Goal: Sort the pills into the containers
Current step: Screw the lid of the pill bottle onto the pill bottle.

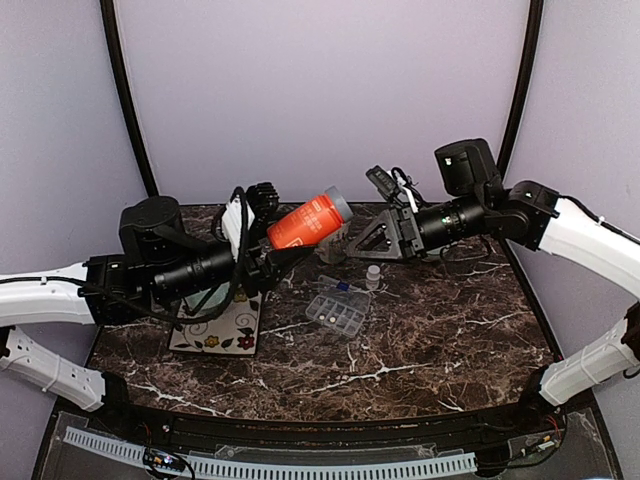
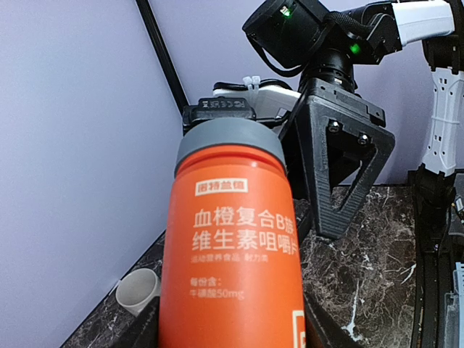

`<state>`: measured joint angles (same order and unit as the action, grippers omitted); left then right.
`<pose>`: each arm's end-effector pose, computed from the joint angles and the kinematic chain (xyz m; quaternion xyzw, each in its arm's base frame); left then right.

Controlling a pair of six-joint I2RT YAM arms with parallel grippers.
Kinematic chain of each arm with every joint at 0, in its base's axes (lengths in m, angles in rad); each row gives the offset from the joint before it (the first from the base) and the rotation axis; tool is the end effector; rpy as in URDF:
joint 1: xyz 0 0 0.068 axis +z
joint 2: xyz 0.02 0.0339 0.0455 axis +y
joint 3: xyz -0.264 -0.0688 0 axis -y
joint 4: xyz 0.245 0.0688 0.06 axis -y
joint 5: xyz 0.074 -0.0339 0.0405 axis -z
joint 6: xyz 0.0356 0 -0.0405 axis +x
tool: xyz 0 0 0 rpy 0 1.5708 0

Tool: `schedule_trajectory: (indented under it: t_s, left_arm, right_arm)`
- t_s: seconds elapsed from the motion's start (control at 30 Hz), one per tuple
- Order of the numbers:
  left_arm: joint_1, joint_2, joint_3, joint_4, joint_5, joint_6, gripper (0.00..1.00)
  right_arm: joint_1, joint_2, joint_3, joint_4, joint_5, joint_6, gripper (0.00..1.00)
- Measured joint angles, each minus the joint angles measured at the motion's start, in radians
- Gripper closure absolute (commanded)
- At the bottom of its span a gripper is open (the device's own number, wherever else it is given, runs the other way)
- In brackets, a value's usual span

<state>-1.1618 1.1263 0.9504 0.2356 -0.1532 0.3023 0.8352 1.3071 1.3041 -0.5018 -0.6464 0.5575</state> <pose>0.1112 -0.2430 0.3746 0.4155 0.5458 -0.2547 0.6816 0.1760 0.2264 0.3781 -0.2729 0.7865 0.5189 0.1942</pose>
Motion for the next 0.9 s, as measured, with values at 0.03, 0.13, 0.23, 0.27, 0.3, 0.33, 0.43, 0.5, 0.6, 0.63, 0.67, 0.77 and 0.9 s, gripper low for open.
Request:
schedule_trajectory:
  t_s: [0.03,0.13,0.23,0.27,0.3,0.33,0.43,0.5,0.6,0.63,0.67,0.77,0.9]
  left_arm:
    - [0.006,0.0,0.008,-0.008,0.011,-0.007,1.0]
    - [0.03,0.005,0.036,-0.051,0.059,-0.037,1.0]
    - [0.061,0.017,0.056,-0.093,0.115,-0.075,1.0]
    - [0.069,0.021,0.06,-0.105,0.132,-0.085,1.0]
    - [0.082,0.025,0.064,-0.122,0.156,-0.102,1.0]
    - [0.095,0.03,0.067,-0.136,0.182,-0.118,1.0]
    - [0.139,0.053,0.093,-0.19,0.27,-0.169,1.0]
    - [0.172,0.069,0.109,-0.216,0.331,-0.208,1.0]
    - [0.225,0.078,0.115,-0.236,0.432,-0.27,1.0]
    - [0.245,0.079,0.115,-0.24,0.473,-0.295,1.0]
    - [0.263,0.081,0.115,-0.24,0.508,-0.317,1.0]
    - [0.32,0.087,0.115,-0.237,0.62,-0.389,1.0]
    - [0.38,0.117,0.115,-0.214,0.774,-0.488,1.0]
  right_arm:
    - [0.0,0.0,0.003,-0.004,0.0,-0.008,0.28]
    - [0.0,-0.001,0.009,-0.013,-0.002,-0.026,0.28]
    - [0.0,-0.008,0.01,-0.019,-0.008,-0.038,0.29]
    - [0.0,-0.01,0.012,-0.024,-0.008,-0.044,0.29]
    - [0.0,-0.013,0.015,-0.027,-0.008,-0.051,0.29]
    - [0.0,-0.017,0.021,-0.033,-0.008,-0.059,0.29]
    - [0.0,-0.034,0.031,-0.039,-0.006,-0.087,0.29]
    - [0.0,-0.043,0.043,-0.054,0.0,-0.113,0.29]
    - [0.0,-0.053,0.055,-0.075,0.016,-0.158,0.29]
    - [0.0,-0.056,0.055,-0.081,0.019,-0.169,0.29]
    - [0.0,-0.059,0.055,-0.09,0.023,-0.182,0.29]
    - [0.0,-0.067,0.055,-0.112,0.04,-0.217,0.29]
    - [0.0,-0.085,0.047,-0.129,0.059,-0.255,0.29]
